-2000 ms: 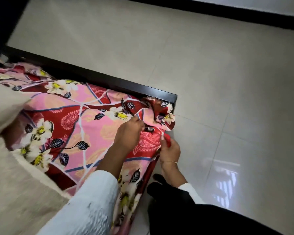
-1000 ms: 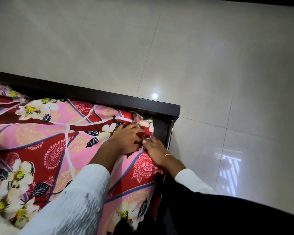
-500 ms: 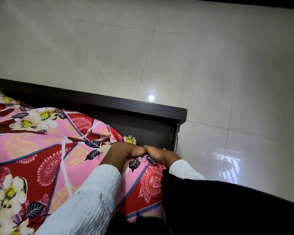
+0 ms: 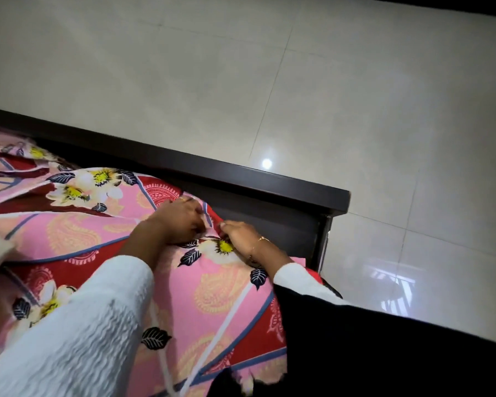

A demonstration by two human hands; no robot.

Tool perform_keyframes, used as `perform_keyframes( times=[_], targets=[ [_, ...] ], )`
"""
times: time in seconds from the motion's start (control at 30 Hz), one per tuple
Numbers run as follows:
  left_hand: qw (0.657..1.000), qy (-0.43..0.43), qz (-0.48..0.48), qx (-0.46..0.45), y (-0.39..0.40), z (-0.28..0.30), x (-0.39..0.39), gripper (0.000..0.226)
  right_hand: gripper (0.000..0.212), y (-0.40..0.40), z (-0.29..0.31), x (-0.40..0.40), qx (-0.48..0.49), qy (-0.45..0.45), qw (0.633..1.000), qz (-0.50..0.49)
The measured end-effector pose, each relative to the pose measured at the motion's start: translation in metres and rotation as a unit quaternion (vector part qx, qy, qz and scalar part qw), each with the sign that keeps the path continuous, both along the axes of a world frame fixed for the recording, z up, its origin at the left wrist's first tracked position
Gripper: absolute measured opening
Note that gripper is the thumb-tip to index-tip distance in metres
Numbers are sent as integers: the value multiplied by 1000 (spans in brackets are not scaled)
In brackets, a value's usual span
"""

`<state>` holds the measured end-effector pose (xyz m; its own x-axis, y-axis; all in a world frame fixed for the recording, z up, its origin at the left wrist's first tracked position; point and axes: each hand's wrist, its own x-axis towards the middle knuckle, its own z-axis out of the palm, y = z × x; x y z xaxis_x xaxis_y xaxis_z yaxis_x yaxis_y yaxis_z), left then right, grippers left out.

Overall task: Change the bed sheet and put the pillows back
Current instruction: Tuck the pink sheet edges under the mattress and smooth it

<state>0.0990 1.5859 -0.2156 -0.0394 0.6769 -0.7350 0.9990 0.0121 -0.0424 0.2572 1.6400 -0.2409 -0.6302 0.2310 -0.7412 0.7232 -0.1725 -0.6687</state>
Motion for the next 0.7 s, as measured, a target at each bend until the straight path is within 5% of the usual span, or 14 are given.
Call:
perform_keyframes(
  times=[0.2, 0.4, 0.5, 0.6, 0.7],
  targets=[
    [987, 35, 93, -123, 0, -6, -8, 41, 52, -13, -16, -34, -82, -50, 995, -10],
    [924, -86, 278, -248, -1, -2, -14, 31, 57, -19, -23, -51, -89, -93, 986, 104],
    [927, -75, 256, -265, 1, -7, -10, 39, 51, -15, -19, -52, -69, -103, 980, 153],
    [976, 44, 119, -177, 2, -10, -8, 43, 36, -17, -19, -46, -17, -93, 980, 178],
    [999, 28, 26, 25, 6, -5, 4, 32, 28, -16, -7, -38, 142, -93, 981, 92]
  ],
)
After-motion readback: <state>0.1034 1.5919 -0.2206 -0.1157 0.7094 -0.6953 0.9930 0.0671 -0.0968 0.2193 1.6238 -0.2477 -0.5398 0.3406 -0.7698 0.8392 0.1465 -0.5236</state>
